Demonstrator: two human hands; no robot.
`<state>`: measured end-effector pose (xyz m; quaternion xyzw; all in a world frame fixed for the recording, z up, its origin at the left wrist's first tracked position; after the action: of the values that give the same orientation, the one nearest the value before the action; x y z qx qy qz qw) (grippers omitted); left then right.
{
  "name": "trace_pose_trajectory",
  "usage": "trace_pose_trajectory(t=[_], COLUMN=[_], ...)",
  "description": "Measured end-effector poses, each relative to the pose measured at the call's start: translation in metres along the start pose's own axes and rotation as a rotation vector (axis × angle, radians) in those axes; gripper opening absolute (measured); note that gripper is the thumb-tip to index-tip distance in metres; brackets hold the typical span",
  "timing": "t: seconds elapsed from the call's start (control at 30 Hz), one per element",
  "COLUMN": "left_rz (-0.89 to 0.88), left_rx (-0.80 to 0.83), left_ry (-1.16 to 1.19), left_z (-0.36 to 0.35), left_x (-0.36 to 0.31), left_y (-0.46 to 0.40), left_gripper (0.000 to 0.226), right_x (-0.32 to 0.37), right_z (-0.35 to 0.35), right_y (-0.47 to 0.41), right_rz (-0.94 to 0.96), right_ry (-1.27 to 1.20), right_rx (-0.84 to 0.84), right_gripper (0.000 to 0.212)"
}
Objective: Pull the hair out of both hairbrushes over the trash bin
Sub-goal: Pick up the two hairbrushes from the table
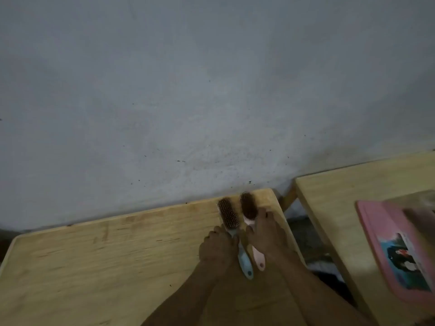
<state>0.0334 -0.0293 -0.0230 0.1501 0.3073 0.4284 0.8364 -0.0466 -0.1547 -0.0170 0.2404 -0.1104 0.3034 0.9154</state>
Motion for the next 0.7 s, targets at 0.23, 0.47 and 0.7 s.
trace_pose_trajectory(t=[0.23,0.47,0.7], left_rz=[0.082,0.100,0.083], left_rx=[0.033,0.032,0.048], left_ry=[0.160,0.365,0.326], left_z=[-0.012,-0.007,0.006], left_x=[0.001,0.009,0.016], left_y=[-0.013,-0.013,-0.009], left_gripper=[0.051,0.034,0.038], right_x=[-0.013,-0.006,-0.001], right_z=[-0.016,-0.014,-0.004], right_y=[-0.018,-0.019,-0.009], right_rz=[-0.072,-0.023,0.006], right_ry=[-0.090,-0.054,-0.044], right_rx=[0.030,0.029,0.031], right_gripper=[0.042,0.040,0.038])
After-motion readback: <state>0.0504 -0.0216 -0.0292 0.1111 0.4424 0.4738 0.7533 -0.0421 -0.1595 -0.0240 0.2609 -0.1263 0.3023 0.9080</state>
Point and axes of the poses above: each hand's wrist, its own y-axis away from the middle knuckle, its own z-axis out of the back of the hand, x = y × z, the point moved 5 cm from there along -y, towards the middle knuckle, and after that the axes turned 4 degrees about x, right-handed, at the moved point
